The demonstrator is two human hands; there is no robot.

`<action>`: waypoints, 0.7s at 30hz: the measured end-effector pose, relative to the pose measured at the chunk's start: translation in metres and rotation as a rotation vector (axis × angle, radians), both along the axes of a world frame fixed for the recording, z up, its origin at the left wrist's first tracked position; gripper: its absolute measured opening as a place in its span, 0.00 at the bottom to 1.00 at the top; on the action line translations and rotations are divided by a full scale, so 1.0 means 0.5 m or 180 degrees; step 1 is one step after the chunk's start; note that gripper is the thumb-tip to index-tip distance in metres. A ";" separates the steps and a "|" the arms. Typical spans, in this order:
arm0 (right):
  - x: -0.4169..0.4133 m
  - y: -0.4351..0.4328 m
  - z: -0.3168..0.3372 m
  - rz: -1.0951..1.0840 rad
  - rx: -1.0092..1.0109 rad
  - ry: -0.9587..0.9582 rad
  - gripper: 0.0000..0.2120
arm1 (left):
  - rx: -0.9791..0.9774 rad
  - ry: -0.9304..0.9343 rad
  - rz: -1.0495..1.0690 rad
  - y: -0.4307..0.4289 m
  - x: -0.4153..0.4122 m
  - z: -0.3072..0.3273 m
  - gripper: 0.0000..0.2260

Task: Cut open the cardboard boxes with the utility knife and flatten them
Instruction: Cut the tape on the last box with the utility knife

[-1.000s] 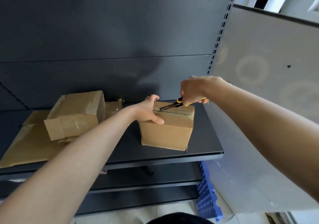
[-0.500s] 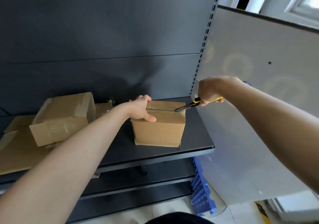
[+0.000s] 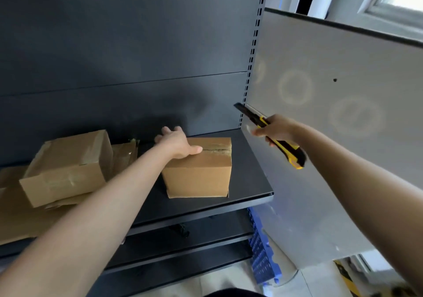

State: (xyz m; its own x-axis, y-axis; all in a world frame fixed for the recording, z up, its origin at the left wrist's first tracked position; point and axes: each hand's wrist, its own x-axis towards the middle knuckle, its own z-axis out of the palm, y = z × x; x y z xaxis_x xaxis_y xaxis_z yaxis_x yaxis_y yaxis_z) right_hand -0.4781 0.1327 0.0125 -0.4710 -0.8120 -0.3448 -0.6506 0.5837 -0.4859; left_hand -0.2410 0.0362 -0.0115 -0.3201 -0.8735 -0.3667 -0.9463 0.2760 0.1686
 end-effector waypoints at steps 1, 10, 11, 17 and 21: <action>0.008 -0.009 -0.010 -0.0014 -0.0095 -0.0059 0.13 | -0.0054 -0.0116 0.0118 0.002 0.006 0.000 0.45; 0.108 -0.117 -0.030 0.0500 0.0036 -0.0567 0.15 | 0.1136 0.0809 0.0927 0.007 0.098 -0.019 0.50; 0.112 -0.123 -0.038 0.0535 0.0101 -0.0598 0.15 | 0.1140 0.0954 0.0948 0.009 0.100 -0.025 0.48; 0.092 -0.109 -0.055 0.0542 0.0508 -0.0465 0.19 | 0.0710 0.1831 0.0900 0.023 0.057 -0.016 0.36; 0.084 -0.071 -0.059 0.0010 0.0686 -0.1533 0.15 | 0.0384 0.2173 0.0702 0.036 -0.015 -0.014 0.42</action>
